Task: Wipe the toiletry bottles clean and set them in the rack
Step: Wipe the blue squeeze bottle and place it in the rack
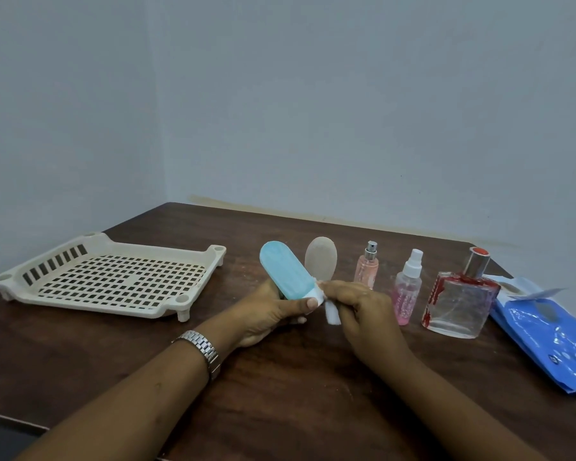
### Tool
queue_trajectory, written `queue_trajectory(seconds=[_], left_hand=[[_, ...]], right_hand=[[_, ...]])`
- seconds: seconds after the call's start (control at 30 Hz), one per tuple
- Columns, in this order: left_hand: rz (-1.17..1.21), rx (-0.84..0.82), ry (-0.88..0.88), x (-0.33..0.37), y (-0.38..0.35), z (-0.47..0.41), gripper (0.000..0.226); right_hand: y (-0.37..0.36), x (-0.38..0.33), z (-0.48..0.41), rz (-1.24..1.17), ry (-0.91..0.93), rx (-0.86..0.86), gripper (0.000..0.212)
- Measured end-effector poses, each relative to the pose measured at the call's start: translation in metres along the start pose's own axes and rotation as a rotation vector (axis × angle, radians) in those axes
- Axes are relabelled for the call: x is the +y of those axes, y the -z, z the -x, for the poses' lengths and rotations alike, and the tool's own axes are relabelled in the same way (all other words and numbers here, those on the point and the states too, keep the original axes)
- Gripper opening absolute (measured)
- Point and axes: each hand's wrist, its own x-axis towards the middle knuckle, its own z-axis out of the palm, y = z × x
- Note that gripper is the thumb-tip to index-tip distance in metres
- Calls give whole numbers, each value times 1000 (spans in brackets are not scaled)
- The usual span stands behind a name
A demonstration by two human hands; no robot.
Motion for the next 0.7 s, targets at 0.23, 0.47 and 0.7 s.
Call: queue_trajectory(seconds=[0.23, 0.47, 0.7], left_hand=[[-29, -2, -22, 1, 0, 2, 26], [-45, -19, -13, 1, 1, 1, 27], [-83, -24, -7, 0, 1, -1, 30]], right_hand=[[2, -7, 2, 17, 86, -32, 34], [0, -14, 4, 22, 59, -46, 34], [-1, -7, 1, -15, -29, -21, 33]])
